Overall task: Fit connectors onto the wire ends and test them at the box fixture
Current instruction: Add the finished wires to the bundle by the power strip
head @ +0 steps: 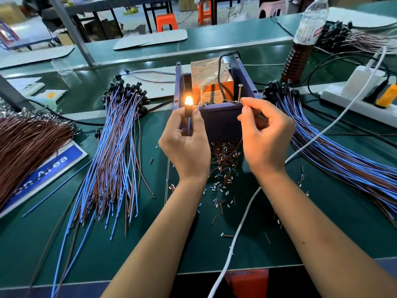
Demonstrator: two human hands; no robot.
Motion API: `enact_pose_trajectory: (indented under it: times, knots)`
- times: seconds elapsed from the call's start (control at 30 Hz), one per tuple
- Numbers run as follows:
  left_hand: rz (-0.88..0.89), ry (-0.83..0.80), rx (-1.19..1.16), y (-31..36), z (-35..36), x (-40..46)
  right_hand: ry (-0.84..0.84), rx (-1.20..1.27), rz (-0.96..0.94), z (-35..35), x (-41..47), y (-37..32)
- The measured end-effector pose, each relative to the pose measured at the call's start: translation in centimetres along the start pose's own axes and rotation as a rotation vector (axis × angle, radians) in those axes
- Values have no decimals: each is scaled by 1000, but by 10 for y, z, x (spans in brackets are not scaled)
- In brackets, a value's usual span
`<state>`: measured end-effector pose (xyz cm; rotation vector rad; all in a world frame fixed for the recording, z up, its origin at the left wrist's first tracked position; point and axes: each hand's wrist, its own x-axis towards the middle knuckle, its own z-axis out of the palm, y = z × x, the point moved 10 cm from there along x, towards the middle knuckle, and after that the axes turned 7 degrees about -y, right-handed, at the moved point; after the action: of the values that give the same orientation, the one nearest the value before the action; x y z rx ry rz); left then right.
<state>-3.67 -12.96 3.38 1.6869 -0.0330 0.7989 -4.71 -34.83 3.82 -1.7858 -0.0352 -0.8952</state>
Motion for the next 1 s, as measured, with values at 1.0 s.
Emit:
enact_pose_trajectory:
  times: [1.0]
  knots:
    - [-1296,-1351,-621,63,317,-213,380,-345,491,-252,-14,55]
